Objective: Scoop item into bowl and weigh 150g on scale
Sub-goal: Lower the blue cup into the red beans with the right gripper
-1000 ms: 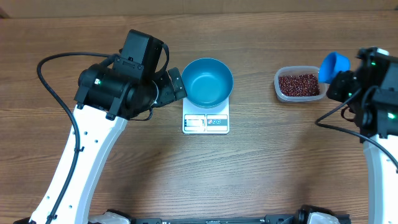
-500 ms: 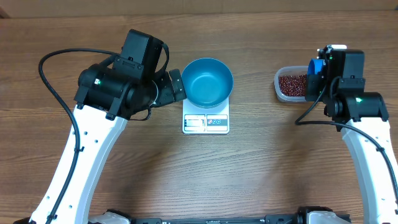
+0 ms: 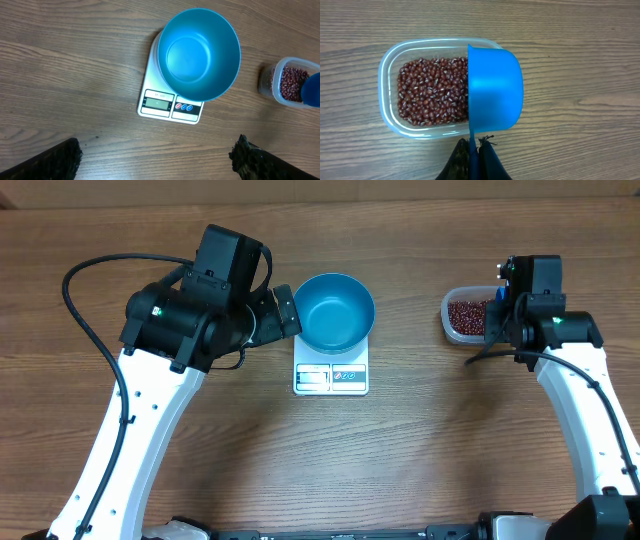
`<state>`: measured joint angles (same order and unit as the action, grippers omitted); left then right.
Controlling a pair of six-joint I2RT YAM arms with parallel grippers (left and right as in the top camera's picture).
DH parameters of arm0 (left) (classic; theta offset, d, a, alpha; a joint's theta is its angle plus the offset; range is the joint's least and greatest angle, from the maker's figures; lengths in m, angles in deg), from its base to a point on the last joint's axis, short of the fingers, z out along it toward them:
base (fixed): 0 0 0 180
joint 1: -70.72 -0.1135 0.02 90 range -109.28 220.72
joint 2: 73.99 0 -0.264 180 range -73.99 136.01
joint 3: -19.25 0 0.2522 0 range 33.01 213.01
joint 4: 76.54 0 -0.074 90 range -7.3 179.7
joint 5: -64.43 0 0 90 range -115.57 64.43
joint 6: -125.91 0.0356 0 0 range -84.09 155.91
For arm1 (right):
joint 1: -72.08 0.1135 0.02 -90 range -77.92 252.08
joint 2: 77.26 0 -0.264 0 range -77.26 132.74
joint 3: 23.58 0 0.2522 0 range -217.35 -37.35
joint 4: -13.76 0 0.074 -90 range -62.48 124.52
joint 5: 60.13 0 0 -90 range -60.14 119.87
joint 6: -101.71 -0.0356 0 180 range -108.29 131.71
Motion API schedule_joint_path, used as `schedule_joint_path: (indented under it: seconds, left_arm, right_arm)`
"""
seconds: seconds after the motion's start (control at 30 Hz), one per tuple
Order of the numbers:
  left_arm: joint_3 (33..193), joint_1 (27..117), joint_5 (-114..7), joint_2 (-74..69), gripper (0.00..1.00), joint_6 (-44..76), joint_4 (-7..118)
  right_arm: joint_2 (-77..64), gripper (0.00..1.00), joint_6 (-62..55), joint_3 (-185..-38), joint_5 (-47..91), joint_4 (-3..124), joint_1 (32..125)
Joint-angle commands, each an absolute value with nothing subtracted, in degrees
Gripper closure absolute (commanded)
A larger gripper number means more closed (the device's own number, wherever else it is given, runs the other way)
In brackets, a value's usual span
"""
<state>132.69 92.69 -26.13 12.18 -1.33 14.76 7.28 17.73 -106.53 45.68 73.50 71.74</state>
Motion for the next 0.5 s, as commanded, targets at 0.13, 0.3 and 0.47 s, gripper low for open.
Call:
schedule_joint_path:
  seconds: [0.13, 0.3, 0.47]
  left_arm:
    - [133.11, 92.48, -25.1, 12.6, 0.0, -0.06, 15.46]
    - [133.13, 92.48, -25.08, 12.6, 0.01, -0.06, 15.64]
    - [133.13, 92.48, -25.1, 12.6, 0.01, -0.06, 15.77]
  right_arm:
    - [7.97, 0.96, 19.31, -107.87, 47.47, 71.88, 72.09]
    - [8.06, 0.96, 21.25, -107.87, 47.47, 69.54, 72.09]
    - [9.33, 0.96, 21.25, -107.87, 47.41, 68.91, 72.09]
